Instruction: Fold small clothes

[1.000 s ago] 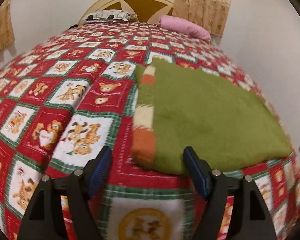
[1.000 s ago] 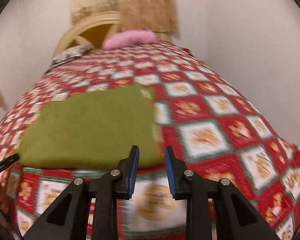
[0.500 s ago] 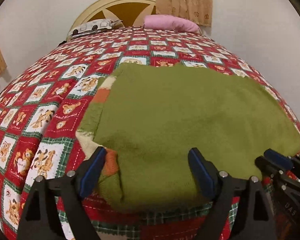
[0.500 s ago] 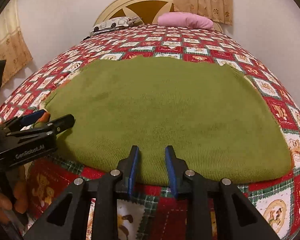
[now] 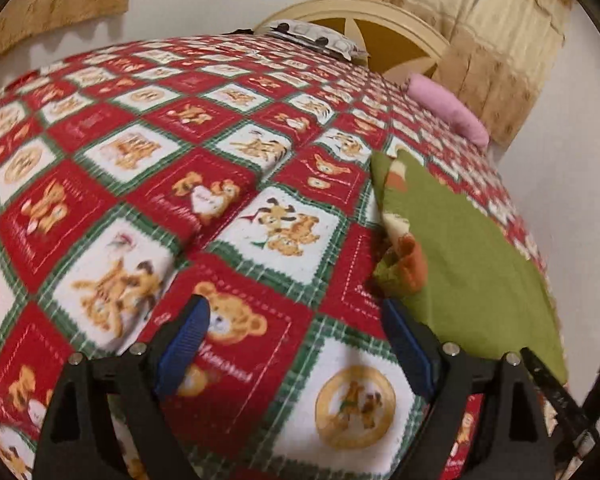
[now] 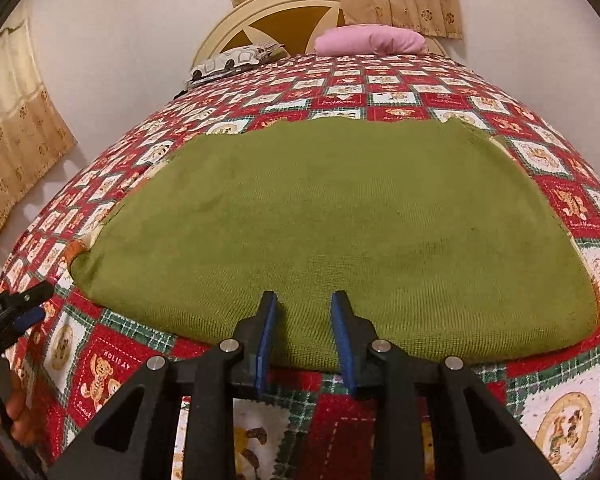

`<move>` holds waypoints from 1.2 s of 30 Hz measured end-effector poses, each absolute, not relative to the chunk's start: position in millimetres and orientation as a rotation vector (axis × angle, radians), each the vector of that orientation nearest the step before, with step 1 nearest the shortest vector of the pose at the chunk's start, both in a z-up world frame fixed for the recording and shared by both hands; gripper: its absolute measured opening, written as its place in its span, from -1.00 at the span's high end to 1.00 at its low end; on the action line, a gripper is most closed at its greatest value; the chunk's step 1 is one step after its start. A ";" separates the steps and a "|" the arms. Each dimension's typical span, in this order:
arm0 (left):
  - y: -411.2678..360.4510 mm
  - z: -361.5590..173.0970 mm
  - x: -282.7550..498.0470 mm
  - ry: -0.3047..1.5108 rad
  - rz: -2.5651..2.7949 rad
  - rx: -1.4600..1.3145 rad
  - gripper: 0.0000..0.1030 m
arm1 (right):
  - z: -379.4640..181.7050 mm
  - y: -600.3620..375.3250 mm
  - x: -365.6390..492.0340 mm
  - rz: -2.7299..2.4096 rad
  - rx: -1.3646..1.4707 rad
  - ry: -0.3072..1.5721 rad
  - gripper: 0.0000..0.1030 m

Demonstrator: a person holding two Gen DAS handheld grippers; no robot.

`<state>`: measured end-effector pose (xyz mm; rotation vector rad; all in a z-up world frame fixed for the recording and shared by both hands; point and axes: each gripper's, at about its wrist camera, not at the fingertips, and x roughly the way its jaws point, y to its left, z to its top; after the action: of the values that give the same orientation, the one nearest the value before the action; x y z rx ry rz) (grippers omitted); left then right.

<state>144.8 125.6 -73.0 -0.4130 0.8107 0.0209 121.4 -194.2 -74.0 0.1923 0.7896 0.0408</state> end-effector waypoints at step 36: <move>91.4 -81.4 160.2 0.866 -0.206 -0.510 -0.49 | -76.8 -200.4 118.9 0.056 0.227 0.781 0.43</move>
<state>160.2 91.4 -81.4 -0.5101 0.8656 -0.2057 118.9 -200.4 -76.8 0.2271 0.7810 0.0558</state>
